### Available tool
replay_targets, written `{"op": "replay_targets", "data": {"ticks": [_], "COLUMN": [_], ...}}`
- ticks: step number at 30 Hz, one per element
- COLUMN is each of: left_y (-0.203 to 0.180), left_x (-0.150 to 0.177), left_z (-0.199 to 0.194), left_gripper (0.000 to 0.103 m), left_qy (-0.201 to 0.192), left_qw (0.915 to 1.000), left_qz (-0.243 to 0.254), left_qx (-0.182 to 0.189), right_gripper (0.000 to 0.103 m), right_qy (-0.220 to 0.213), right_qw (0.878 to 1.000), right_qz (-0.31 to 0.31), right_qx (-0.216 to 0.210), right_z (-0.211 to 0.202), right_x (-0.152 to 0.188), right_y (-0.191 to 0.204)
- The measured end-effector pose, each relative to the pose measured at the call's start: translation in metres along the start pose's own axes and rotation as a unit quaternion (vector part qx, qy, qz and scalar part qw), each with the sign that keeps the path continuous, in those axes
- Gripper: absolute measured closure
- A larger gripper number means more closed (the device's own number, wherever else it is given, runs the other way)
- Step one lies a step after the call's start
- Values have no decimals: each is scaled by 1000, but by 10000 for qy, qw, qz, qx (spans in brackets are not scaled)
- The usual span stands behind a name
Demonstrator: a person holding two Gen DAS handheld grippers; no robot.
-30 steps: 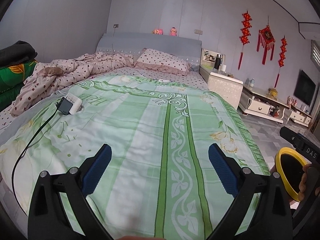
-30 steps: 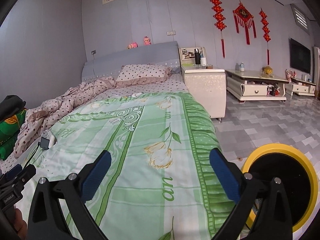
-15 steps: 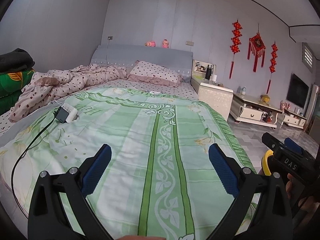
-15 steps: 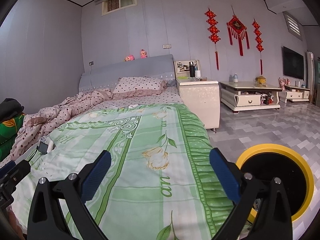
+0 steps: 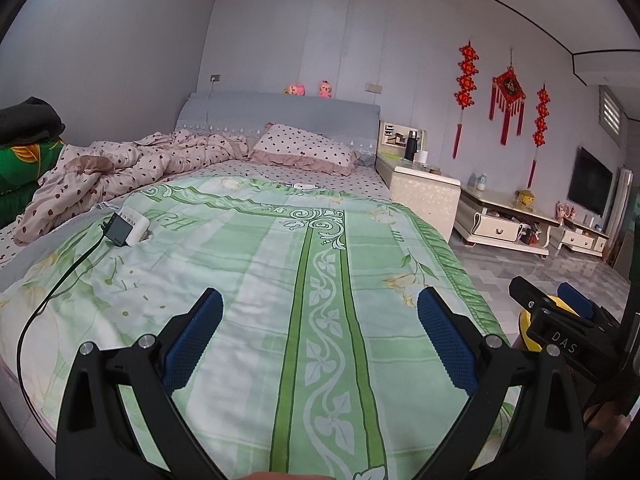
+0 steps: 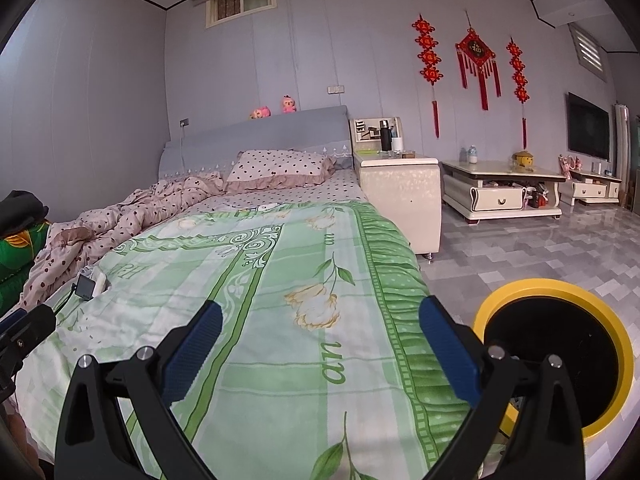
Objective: Collect trash
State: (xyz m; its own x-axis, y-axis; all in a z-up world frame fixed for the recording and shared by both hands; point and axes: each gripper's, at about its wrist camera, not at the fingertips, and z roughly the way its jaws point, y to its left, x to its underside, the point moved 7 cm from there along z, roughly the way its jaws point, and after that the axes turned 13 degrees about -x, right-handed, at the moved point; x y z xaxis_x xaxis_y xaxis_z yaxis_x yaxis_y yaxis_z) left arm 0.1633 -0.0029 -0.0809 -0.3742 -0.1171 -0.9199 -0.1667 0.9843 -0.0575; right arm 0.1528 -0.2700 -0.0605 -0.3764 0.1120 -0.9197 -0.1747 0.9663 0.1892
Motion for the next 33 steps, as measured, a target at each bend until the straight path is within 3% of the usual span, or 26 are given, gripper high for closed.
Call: {"op": "replay_targets", "data": {"ticks": [33], "left_y": [-4], "left_x": [4], "left_z": [4], "left_gripper": [9], "left_qy": [62], "left_qw": [9999], "left_qz": [-23], "left_qx": [125], "right_gripper": [8], "right_qy": [108], "right_qw": [9999], "right_qz": [80], "right_qx": [12], "right_z": [6], "right_x": [9], "right_y": [-7]}}
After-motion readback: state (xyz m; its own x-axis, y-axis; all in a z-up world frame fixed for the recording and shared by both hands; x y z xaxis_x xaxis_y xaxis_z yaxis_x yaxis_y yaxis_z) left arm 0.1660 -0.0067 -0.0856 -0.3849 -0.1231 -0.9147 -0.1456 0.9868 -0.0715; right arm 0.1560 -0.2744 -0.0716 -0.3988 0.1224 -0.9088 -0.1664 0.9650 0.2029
